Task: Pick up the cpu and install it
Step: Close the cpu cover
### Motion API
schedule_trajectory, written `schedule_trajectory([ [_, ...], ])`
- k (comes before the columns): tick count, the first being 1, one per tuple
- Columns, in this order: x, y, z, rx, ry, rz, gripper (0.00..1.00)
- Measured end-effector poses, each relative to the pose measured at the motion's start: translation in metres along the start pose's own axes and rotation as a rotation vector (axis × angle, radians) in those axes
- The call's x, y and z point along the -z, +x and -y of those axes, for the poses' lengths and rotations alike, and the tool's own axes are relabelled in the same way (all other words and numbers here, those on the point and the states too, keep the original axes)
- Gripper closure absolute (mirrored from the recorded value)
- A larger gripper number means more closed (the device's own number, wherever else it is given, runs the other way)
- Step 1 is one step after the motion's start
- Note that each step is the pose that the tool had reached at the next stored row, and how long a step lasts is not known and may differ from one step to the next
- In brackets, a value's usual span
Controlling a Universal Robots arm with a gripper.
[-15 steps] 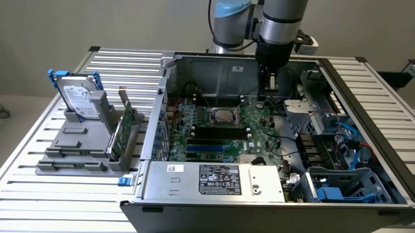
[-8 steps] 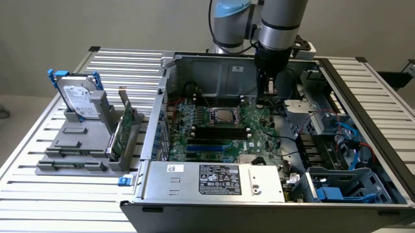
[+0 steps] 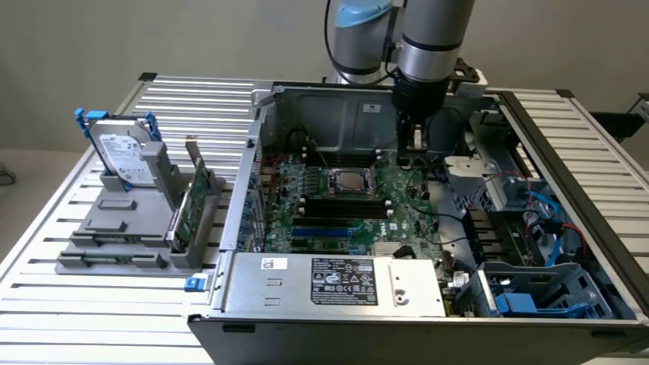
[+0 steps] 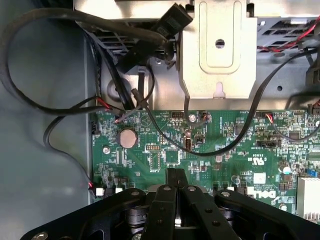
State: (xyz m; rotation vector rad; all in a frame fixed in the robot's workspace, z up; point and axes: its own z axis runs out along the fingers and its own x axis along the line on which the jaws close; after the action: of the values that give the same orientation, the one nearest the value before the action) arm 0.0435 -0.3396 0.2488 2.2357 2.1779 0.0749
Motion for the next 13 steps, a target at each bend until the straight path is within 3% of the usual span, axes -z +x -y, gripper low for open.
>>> schedule_trajectory([
  [13, 0.0075, -0.001, 0.0318, -0.004, -0.0002, -0.0002, 0.89],
])
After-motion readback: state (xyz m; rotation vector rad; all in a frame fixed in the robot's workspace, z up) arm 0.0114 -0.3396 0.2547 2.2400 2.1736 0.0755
